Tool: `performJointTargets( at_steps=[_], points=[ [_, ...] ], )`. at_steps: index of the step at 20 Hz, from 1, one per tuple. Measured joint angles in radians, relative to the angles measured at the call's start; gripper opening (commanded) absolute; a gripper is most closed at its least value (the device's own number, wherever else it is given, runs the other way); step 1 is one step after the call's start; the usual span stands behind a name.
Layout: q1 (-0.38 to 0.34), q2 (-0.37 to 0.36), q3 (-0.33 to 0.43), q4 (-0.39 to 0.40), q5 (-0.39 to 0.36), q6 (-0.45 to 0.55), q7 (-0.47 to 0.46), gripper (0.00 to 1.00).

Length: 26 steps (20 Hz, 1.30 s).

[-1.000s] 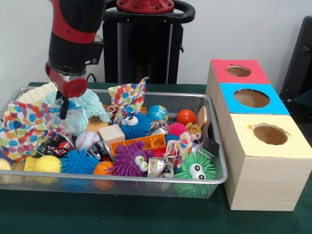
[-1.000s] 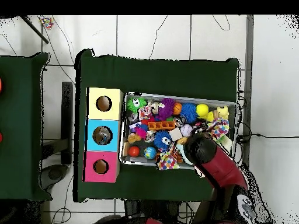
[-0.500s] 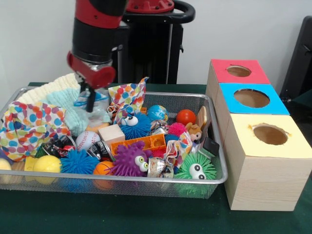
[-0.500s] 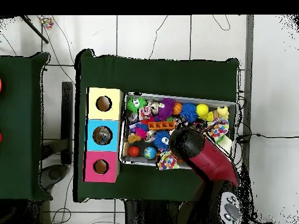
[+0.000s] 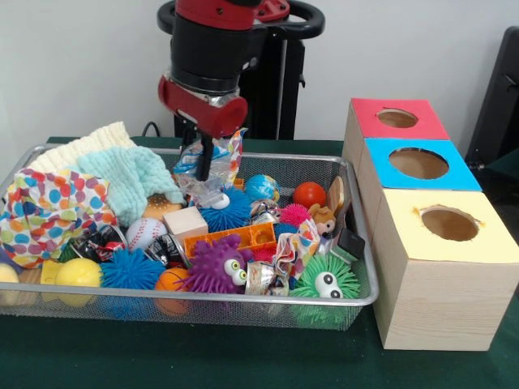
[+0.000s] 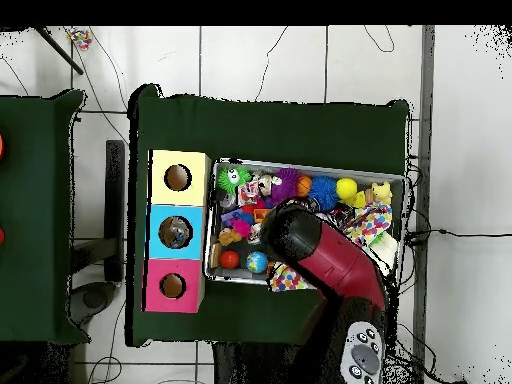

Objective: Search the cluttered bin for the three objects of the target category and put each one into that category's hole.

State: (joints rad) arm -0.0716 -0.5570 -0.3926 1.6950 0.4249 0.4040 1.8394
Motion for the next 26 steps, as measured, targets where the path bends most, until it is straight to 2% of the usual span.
performJointTargets(
  at_steps=[12,16,20,26],
  points=[
    [0.062,0.001,-0.003,-0.001,0.000,0.002,0.000,0.00],
    [0.085,-0.004,-0.007,-0.002,0.000,0.043,0.000,0.00],
    [0.085,-0.004,-0.007,-0.001,0.004,0.082,0.000,0.00],
    [0.089,-0.016,-0.008,0.019,0.009,0.086,0.000,0.00]
  ],
)
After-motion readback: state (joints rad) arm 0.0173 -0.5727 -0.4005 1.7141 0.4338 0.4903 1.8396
